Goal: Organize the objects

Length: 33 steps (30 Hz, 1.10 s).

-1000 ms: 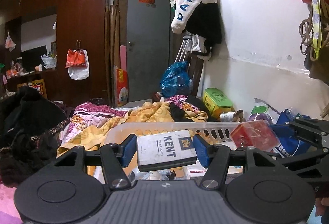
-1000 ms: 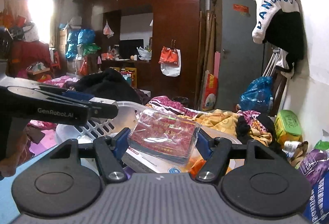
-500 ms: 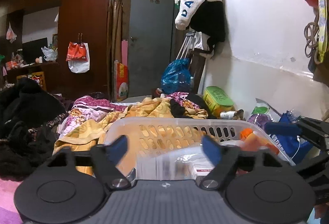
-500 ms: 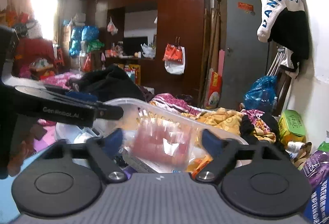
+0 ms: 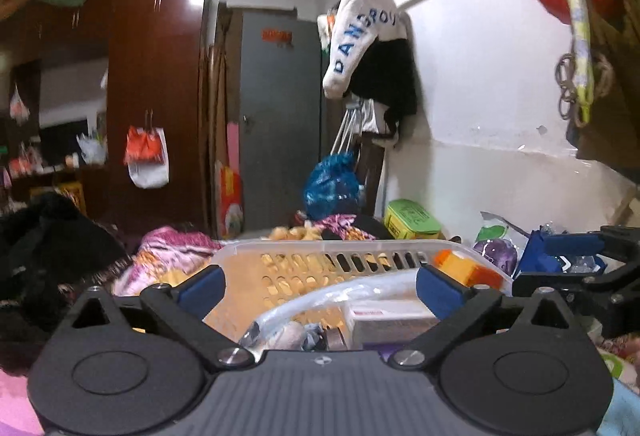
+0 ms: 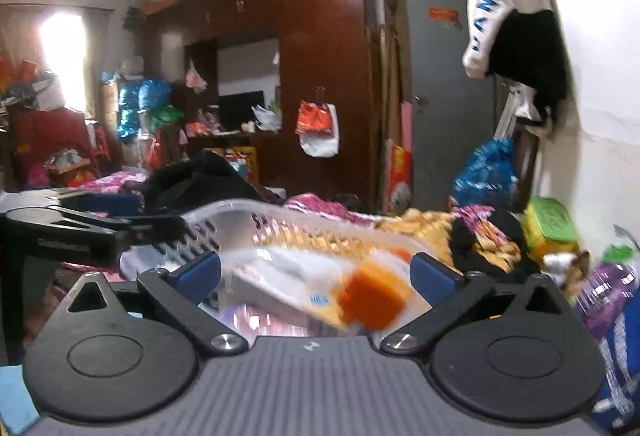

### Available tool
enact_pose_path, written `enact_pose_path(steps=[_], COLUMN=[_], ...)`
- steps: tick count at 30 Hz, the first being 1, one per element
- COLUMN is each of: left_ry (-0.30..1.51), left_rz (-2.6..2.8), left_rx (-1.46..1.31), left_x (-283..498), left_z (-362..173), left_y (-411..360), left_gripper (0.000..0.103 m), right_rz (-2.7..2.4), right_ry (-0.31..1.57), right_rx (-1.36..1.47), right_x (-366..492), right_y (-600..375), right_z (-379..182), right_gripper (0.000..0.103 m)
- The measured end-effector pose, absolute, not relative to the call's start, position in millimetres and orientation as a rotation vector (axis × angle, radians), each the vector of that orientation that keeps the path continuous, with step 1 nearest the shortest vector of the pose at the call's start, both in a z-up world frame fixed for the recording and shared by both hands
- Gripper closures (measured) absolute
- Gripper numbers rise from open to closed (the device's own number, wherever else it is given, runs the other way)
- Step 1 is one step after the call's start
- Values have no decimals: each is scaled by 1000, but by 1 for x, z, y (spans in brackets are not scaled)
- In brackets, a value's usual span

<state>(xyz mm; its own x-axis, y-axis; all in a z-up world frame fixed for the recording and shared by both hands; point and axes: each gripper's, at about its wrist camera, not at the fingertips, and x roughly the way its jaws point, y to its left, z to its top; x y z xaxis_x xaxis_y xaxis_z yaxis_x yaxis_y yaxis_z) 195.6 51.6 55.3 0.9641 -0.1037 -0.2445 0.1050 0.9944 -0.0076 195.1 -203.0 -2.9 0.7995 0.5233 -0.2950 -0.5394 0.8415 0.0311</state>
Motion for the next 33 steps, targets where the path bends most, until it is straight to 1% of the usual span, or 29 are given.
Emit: enact_pose_path(steps=[5,7,10,13,16,20,27,33], left_ry=[193,160,157,136,138,193,258,261], left_rz=[-200,-220,-223,-228,-208,-160,-128,-101], left_rx=[-34,-27,-16,-40,-34,17,-33,-41], left_x=[137,109,66,29,1,0,25,28], left_z=[52,49,42,37,33,34,31,33], left_y=[39,34,25,22,18,9,21,26], left_gripper=[1,1,1,1,1,1,1,1], right_rz=[484,518,559,593,558,501,465,424], right_ry=[314,298,292,334,291,289,320,331], right_rx=[-55,-34,-15,5,-17,-41,19,32], right_x=[151,120,85,64,46,44,73,73], right_y=[-215,-221,-228,-234,-233,-219,-225,-229], right_z=[-12,-14,-10,-12,-22,-17,-15,-27], right_gripper=[0,0,0,0,0,0,0,0])
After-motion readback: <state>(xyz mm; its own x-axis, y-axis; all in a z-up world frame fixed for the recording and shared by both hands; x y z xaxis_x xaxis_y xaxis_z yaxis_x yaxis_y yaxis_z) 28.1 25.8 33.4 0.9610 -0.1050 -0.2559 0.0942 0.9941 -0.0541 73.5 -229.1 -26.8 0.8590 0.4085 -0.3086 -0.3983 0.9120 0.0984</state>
